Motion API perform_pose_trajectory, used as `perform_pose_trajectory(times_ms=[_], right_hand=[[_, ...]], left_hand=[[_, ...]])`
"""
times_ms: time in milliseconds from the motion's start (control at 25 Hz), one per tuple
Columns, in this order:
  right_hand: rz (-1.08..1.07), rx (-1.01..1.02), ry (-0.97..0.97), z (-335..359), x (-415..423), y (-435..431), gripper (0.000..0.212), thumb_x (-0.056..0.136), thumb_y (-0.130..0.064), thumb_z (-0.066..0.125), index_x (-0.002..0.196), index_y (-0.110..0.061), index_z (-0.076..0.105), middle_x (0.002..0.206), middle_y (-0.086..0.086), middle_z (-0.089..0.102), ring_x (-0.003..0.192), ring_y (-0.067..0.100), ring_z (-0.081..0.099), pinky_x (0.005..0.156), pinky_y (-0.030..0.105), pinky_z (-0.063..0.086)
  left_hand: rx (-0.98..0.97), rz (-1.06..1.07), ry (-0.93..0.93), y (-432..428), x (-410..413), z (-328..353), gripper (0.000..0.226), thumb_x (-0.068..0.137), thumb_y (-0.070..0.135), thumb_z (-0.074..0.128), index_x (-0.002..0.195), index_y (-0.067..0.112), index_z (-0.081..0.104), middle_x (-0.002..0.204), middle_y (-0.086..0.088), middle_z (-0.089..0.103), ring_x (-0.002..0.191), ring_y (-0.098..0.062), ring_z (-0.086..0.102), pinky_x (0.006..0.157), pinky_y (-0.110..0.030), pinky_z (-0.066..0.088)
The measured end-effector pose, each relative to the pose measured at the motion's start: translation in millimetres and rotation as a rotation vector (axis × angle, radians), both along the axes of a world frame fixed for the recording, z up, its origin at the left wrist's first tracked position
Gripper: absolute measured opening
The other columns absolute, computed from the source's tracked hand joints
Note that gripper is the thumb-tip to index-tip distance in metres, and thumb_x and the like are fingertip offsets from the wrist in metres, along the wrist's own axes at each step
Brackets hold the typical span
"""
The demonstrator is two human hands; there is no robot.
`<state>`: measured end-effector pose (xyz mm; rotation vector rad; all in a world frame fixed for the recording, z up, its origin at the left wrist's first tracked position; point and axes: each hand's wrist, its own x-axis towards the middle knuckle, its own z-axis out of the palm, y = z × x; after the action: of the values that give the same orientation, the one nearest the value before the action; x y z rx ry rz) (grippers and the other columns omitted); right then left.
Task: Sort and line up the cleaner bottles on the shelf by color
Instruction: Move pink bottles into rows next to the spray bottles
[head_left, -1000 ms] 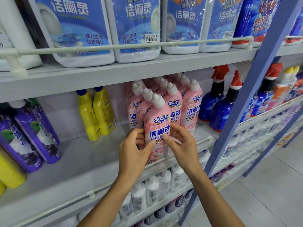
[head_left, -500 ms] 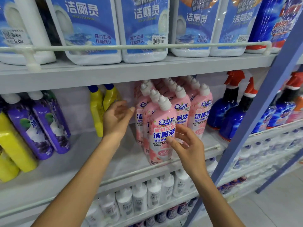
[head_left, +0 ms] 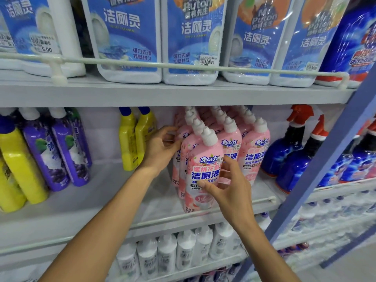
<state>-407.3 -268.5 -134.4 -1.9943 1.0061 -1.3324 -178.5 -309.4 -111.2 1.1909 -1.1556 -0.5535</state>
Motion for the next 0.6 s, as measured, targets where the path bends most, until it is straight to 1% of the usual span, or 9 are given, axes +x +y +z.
perform_pose_trajectory(times_ms=[80, 160, 240, 320, 440, 520, 560, 600], right_hand=[[-0.002, -0.012, -0.013, -3.3, -3.0, -2.0, 0.070, 0.073, -0.042, 0.089, 0.122, -0.062, 0.043, 0.117, -0.034, 0.060, 0.108, 0.000, 0.063, 0.081, 0.040, 0.062], [-0.006, -0.010, -0.026, -5.6, -6.8, -4.3, 0.073, 0.074, -0.038, 0.090, 0.123, -0.063, 0.043, 0.118, -0.033, 0.060, 0.109, -0.001, 0.063, 0.081, 0.039, 0.062], [0.004, -0.004, -0.029, -6.7, -9.1, -5.9, 0.073, 0.074, -0.037, 0.090, 0.125, -0.060, 0.043, 0.119, -0.034, 0.060, 0.110, -0.001, 0.062, 0.081, 0.038, 0.062], [0.010, -0.004, -0.039, -8.5, -9.6, -7.2, 0.072, 0.075, -0.039, 0.089, 0.129, -0.054, 0.045, 0.120, -0.031, 0.060, 0.111, 0.001, 0.062, 0.082, 0.039, 0.062], [0.009, -0.004, -0.042, -12.5, -8.1, -7.8, 0.072, 0.076, -0.039, 0.089, 0.133, -0.048, 0.046, 0.122, -0.028, 0.061, 0.112, 0.003, 0.062, 0.084, 0.041, 0.061], [0.007, -0.007, -0.041, -13.5, -9.4, -7.8, 0.071, 0.077, -0.039, 0.089, 0.133, -0.049, 0.046, 0.123, -0.027, 0.061, 0.112, 0.003, 0.062, 0.086, 0.042, 0.061], [0.004, -0.009, -0.036, -13.1, -10.0, -8.1, 0.071, 0.076, -0.040, 0.088, 0.132, -0.051, 0.045, 0.124, -0.028, 0.060, 0.113, 0.002, 0.062, 0.086, 0.041, 0.061], [0.000, -0.010, -0.031, -13.4, -10.3, -8.8, 0.071, 0.076, -0.043, 0.088, 0.132, -0.053, 0.045, 0.124, -0.029, 0.059, 0.113, 0.002, 0.061, 0.086, 0.041, 0.061]], left_hand=[[0.002, 0.000, 0.020, 0.9, -1.5, -0.6, 0.023, 0.094, 0.016, 0.076, 0.108, 0.032, 0.068, 0.095, 0.002, 0.072, 0.090, -0.017, 0.068, 0.083, -0.050, 0.062], [0.012, -0.009, 0.041, 1.9, -1.3, -2.1, 0.022, 0.093, 0.018, 0.077, 0.111, 0.028, 0.069, 0.098, 0.001, 0.073, 0.093, -0.021, 0.068, 0.087, -0.056, 0.062], [0.016, -0.004, 0.051, 4.5, -3.3, -2.4, 0.023, 0.094, 0.017, 0.076, 0.116, 0.021, 0.069, 0.101, -0.001, 0.073, 0.097, -0.022, 0.069, 0.090, -0.057, 0.061], [0.021, -0.002, 0.052, 6.7, -5.7, -1.1, 0.025, 0.095, 0.018, 0.076, 0.119, 0.020, 0.069, 0.104, -0.005, 0.073, 0.098, -0.022, 0.069, 0.089, -0.058, 0.061], [0.045, -0.011, 0.062, 9.0, -5.8, 1.3, 0.026, 0.095, 0.016, 0.075, 0.120, 0.019, 0.069, 0.098, -0.006, 0.072, 0.091, -0.020, 0.069, 0.085, -0.056, 0.062], [0.071, -0.042, 0.071, 11.2, -5.7, 1.0, 0.028, 0.095, 0.008, 0.073, 0.119, 0.022, 0.068, 0.088, 0.001, 0.073, 0.085, -0.015, 0.068, 0.080, -0.050, 0.060], [0.090, -0.066, 0.075, 13.0, -6.3, 0.7, 0.032, 0.094, 0.002, 0.071, 0.116, 0.025, 0.068, 0.084, 0.006, 0.073, 0.082, -0.012, 0.068, 0.078, -0.046, 0.058], [0.114, -0.086, 0.080, 14.2, -6.9, -0.7, 0.038, 0.094, -0.003, 0.069, 0.114, 0.029, 0.068, 0.083, 0.006, 0.072, 0.081, -0.011, 0.066, 0.077, -0.045, 0.055]])
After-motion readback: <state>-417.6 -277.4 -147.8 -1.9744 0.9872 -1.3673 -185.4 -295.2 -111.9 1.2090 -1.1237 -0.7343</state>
